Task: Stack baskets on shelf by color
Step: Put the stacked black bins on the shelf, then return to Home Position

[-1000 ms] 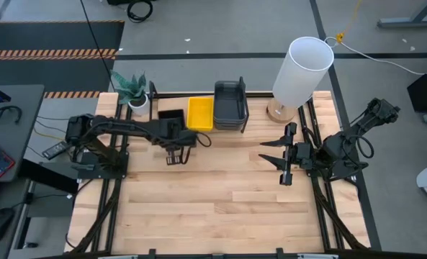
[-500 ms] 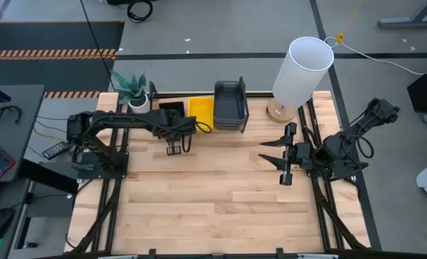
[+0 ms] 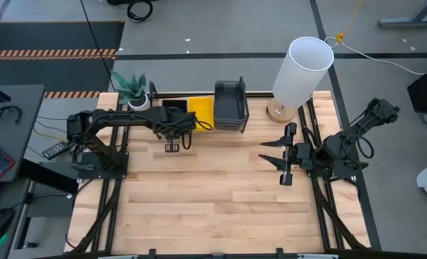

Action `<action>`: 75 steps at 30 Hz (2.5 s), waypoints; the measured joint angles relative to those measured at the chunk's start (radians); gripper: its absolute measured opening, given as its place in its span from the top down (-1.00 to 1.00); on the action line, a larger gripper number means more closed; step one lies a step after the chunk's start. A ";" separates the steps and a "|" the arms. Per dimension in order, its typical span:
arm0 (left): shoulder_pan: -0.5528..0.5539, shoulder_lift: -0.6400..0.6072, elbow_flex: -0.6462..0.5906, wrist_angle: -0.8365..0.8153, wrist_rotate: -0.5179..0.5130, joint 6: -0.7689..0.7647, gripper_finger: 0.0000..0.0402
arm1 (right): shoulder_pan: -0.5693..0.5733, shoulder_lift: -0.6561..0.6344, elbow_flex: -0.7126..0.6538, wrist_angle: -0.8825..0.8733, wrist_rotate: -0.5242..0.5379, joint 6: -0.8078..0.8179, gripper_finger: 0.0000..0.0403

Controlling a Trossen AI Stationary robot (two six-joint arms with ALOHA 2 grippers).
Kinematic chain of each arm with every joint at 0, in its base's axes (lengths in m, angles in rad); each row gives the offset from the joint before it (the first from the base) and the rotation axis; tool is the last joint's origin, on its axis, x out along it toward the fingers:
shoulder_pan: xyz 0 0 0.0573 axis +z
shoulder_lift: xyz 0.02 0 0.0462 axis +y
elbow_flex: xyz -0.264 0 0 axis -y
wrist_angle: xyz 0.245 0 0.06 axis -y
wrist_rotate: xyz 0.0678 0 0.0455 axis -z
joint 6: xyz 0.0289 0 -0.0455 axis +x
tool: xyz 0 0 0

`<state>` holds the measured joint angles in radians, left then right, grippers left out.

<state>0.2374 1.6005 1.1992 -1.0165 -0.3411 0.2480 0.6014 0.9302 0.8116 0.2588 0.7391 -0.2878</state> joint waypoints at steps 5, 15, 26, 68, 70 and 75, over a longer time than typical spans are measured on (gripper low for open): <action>-0.012 0.000 0.000 0.012 0.011 -0.006 0.88 | 0.000 0.000 0.000 0.000 0.000 0.000 0.22; -0.012 0.000 0.000 -0.018 -0.017 -0.090 0.88 | 0.000 0.000 0.000 -0.004 0.000 0.005 0.22; 0.045 -0.092 -0.159 0.122 0.003 -0.037 0.88 | 0.001 0.000 0.000 -0.031 0.000 0.049 0.22; 0.031 -0.377 -0.225 0.261 0.084 -0.171 0.06 | -0.008 -0.013 0.000 -0.171 -0.002 0.087 0.22; -0.001 -0.428 -0.225 0.289 0.114 -0.199 0.09 | -0.018 -0.028 0.000 -0.202 -0.008 0.117 0.22; -0.125 -0.522 -0.225 0.407 0.112 -0.238 0.22 | -0.054 -0.073 -0.043 -0.239 -0.080 0.153 0.22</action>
<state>0.1121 1.0786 0.9741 -0.6093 -0.2293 0.0104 0.5477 0.8573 0.7685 0.0197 0.6595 -0.1352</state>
